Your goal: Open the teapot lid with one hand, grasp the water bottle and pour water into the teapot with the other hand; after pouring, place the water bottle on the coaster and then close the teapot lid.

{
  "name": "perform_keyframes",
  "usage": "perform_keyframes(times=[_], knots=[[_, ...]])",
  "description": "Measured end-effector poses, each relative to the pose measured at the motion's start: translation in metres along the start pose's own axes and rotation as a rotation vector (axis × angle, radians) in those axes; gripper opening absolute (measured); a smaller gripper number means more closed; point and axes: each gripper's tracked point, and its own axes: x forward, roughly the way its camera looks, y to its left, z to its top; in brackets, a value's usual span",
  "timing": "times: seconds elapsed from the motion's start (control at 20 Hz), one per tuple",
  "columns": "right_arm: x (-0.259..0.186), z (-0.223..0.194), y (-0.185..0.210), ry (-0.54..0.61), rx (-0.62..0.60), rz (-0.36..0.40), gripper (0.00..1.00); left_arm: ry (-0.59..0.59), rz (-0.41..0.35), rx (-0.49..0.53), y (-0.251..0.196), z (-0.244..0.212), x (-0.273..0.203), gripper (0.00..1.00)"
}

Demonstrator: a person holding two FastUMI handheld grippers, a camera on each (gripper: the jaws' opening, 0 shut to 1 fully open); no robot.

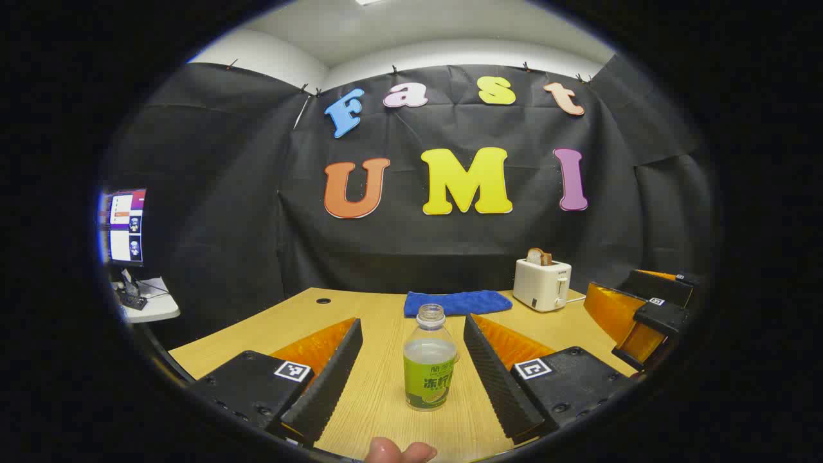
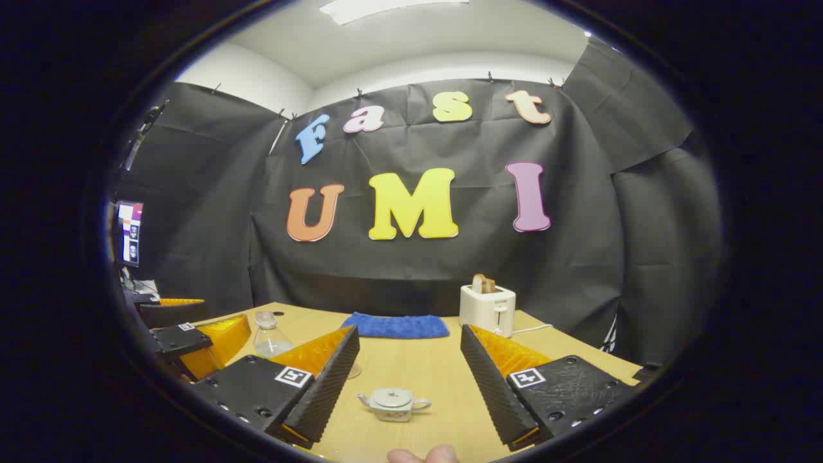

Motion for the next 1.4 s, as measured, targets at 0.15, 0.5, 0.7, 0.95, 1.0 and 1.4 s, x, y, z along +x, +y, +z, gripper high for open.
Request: perform_keyframes(times=[0.15,0.5,0.7,0.95,1.0,1.4], knots=[[-0.001,0.001,-0.003,-0.002,-0.011,-0.007,0.95,-0.004,0.011,0.003,0.004,0.000,0.001,0.99],[0.003,-0.005,-0.001,0.018,0.010,0.003,0.95,0.004,0.008,-0.002,0.004,-0.002,0.001,0.99],[0.002,-0.004,-0.003,0.006,0.000,-0.008,0.95,0.003,0.014,-0.004,0.005,-0.002,0.000,0.99],[0.007,-0.015,-0.004,0.021,0.003,-0.011,0.95,-0.001,0.019,0.004,0.006,-0.001,0.001,0.99],[0.008,-0.016,-0.004,0.027,0.004,-0.012,0.97,-0.002,0.021,0.004,0.006,-0.001,0.000,0.99],[0.023,-0.047,0.002,0.070,-0.006,0.014,0.95,-0.001,0.041,0.003,0.015,-0.001,0.002,0.99]])
